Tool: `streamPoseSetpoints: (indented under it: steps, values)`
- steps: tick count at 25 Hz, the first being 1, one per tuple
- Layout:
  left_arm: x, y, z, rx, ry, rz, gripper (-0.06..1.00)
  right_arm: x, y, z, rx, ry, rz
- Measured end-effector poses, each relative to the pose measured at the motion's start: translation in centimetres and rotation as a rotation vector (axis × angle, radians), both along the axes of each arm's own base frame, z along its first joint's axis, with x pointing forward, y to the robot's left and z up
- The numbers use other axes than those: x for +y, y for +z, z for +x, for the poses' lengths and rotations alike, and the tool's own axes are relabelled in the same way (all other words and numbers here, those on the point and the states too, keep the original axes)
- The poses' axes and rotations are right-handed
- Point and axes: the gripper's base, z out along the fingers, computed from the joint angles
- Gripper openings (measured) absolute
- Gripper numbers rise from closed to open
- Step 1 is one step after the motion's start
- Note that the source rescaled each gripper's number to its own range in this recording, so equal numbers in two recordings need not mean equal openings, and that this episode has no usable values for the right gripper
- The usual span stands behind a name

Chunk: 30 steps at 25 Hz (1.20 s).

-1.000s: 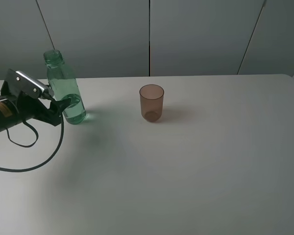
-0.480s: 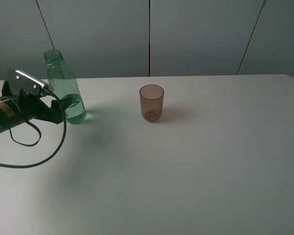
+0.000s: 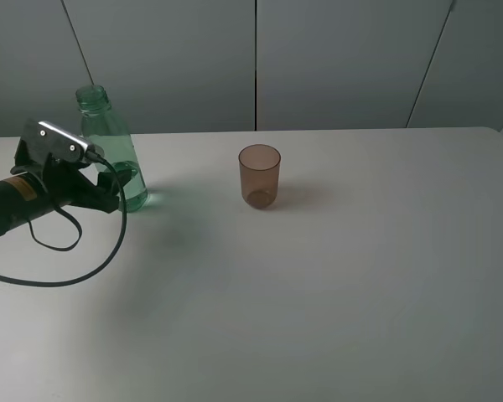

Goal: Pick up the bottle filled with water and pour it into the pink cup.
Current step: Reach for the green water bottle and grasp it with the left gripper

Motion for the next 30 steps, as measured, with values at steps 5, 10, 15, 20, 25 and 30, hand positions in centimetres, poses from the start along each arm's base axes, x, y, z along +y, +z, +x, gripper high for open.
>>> streamPoseSetpoints:
  steps: [5, 10, 15, 20, 25, 30]
  values:
    - [-0.2, 0.0, 0.0, 0.005, 0.032, -0.009, 0.57, 0.0, 0.0, 0.0, 0.0, 0.0, 0.0]
    - [0.0, 0.0, 0.3, -0.003, 0.053, 0.0, 0.57, 0.0, 0.0, 0.0, 0.0, 0.0, 0.0]
    - [-0.2, 0.7, 1.4, -0.039, 0.053, -0.003, 0.57, 0.0, 0.0, 0.0, 0.0, 0.0, 0.0]
    - [-0.3, 0.6, 1.7, -0.041, 0.053, -0.002, 0.58, 0.0, 0.0, 0.0, 0.0, 0.0, 0.0]
    - [-0.5, -1.2, 1.7, 0.006, 0.048, 0.003, 0.58, 0.0, 0.0, 0.0, 0.0, 0.0, 0.0]
    - [-0.9, -1.6, 2.2, 0.003, 0.055, -0.004, 0.58, 0.0, 0.0, 0.0, 0.0, 0.0, 0.0]
